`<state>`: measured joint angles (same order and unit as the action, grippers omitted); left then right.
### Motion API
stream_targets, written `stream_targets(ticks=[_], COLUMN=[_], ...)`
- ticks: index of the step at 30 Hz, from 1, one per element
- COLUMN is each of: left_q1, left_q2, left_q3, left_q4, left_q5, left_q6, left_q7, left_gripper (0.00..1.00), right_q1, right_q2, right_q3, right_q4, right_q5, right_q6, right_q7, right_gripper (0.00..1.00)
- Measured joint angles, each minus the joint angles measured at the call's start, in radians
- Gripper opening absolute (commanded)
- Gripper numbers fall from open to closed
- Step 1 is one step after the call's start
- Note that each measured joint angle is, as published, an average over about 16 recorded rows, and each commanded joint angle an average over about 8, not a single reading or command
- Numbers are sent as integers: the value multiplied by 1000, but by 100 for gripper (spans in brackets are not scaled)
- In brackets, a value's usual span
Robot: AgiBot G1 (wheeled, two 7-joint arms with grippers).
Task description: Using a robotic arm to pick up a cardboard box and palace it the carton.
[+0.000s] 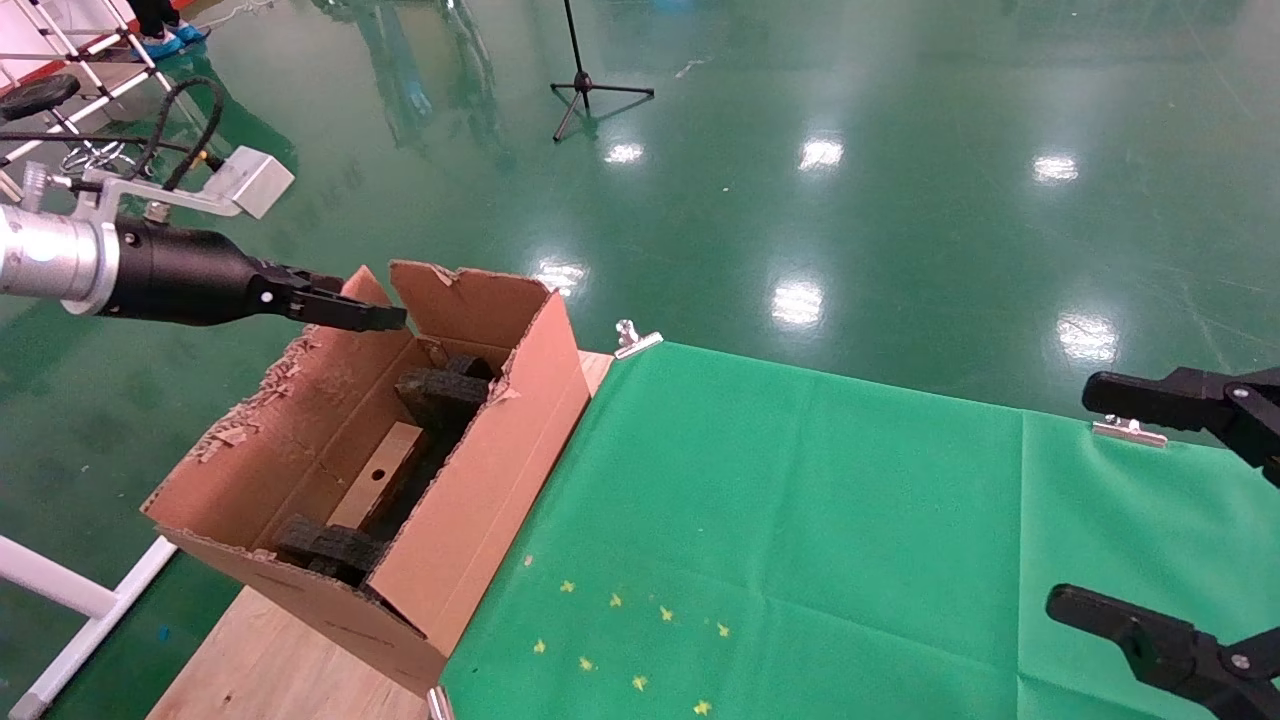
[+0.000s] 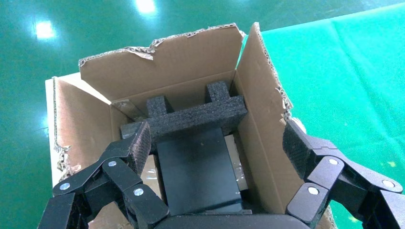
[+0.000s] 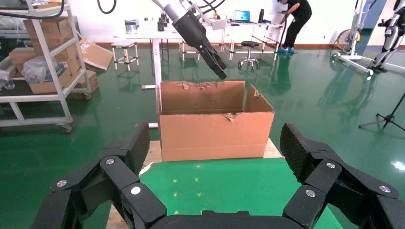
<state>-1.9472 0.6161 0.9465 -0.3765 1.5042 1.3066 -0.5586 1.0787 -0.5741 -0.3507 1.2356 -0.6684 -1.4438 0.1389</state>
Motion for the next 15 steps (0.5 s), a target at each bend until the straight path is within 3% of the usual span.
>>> stream_targets(ticks=[15], left_q1=[93], left_q2=[8], left_q3=[-66], left_q4=[-73], left_q5=[-74], left_q6=[2], left_q7=[42], left_gripper=[100], right_q1=[0], right_q2=[0], right_q3=[0], right_q4=[0], right_q5=[0], right_q6=[0], right_q7=[0], right_gripper=[100])
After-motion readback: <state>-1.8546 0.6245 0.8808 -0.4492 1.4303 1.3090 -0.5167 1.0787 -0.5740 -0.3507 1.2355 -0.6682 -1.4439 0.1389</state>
